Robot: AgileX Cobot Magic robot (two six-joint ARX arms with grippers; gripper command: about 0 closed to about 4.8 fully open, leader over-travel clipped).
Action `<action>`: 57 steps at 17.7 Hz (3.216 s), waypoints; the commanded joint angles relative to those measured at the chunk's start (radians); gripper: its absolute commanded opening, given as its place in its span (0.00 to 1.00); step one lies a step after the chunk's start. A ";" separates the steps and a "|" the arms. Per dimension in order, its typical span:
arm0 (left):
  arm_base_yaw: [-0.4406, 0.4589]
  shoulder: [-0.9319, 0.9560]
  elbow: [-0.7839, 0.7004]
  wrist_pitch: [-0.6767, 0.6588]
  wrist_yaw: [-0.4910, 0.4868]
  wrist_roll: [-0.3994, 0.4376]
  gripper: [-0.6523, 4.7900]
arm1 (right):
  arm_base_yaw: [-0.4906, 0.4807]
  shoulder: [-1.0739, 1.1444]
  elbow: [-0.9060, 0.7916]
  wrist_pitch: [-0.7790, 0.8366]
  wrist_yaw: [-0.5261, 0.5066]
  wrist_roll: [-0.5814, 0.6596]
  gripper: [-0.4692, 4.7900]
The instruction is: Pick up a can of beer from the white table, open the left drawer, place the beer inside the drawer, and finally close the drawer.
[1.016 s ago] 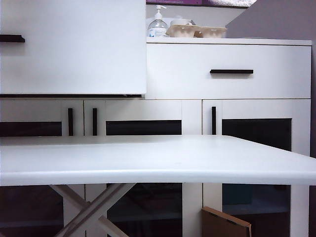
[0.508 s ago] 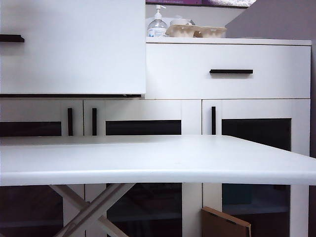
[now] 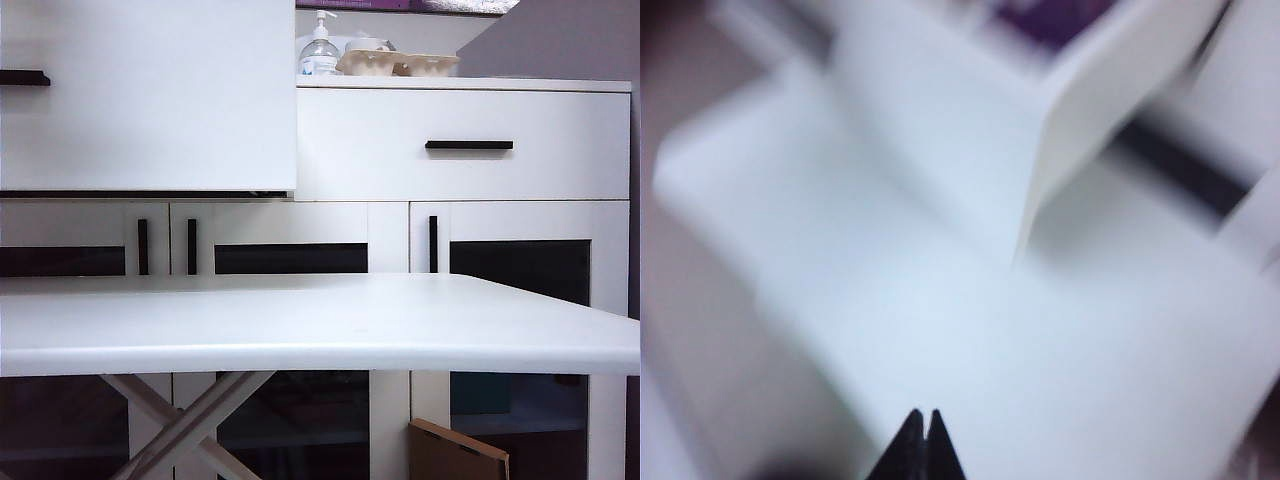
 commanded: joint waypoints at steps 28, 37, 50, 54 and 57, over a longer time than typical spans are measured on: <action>-0.086 0.435 -0.171 0.883 -0.403 -0.122 0.11 | 0.134 -0.332 -0.600 0.824 -0.031 0.074 0.08; -0.084 0.582 -0.150 1.057 -0.421 -0.122 0.11 | 0.137 -0.332 -0.600 0.782 -0.031 0.074 0.08; -0.061 0.860 0.185 1.049 -0.417 -0.122 0.11 | 0.137 -0.332 -0.600 0.744 -0.030 0.074 0.08; -0.029 0.937 0.283 1.032 -0.408 -0.122 0.11 | 0.137 -0.332 -0.600 0.730 -0.030 0.074 0.08; -0.008 1.000 0.361 1.017 -0.391 -0.122 0.11 | 0.137 -0.331 -0.600 0.715 -0.029 0.074 0.08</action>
